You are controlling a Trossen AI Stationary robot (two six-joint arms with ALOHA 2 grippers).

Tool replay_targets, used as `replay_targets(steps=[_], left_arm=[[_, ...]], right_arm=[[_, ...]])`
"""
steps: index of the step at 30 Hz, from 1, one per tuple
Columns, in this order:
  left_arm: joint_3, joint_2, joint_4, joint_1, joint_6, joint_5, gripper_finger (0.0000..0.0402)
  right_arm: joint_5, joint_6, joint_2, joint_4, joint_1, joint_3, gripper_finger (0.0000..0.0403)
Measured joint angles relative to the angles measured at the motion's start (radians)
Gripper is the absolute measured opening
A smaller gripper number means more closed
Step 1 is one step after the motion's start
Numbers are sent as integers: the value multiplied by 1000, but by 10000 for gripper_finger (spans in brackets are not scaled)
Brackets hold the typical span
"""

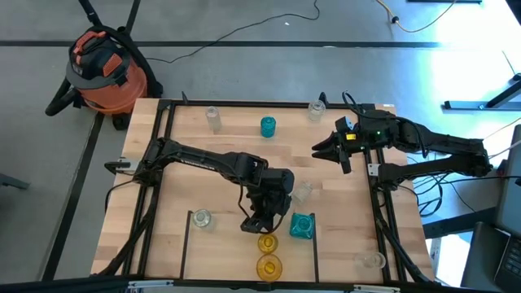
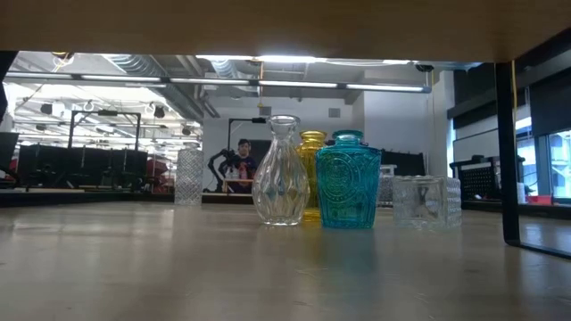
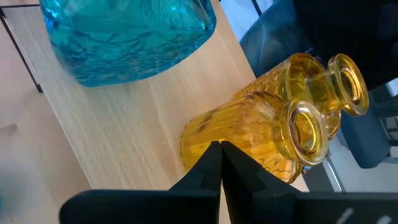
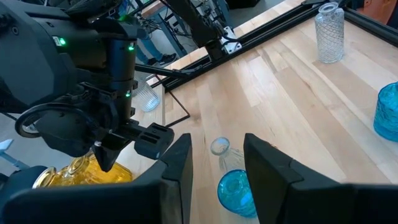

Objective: Sort vases onto shelf
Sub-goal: Adjust the vases on the shelf

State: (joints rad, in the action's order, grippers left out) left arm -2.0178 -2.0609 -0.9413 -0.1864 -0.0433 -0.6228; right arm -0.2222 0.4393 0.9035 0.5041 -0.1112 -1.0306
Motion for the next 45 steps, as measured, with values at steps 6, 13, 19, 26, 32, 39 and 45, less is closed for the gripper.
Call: replay_targets(steps=[6,13,19,26,32,39,45], left_arm=[[0,0,0,0,-2,-3,0],[-11,26,-101,54,45,148,0],[-24,76,-152,101,46,212,0],[-25,129,-143,125,32,275,0],[-25,139,-143,108,19,280,0],[-25,140,-224,87,25,265,0],[-25,157,-441,88,26,370,0]], right_arm=[[0,0,0,0,0,0,111],[-64,0,0,8,0,0,111],[-115,16,37,112,40,0,111],[12,136,162,144,197,0,111],[129,259,275,150,307,0,95],[162,366,344,118,405,0,7],[162,428,369,35,472,0,11]])
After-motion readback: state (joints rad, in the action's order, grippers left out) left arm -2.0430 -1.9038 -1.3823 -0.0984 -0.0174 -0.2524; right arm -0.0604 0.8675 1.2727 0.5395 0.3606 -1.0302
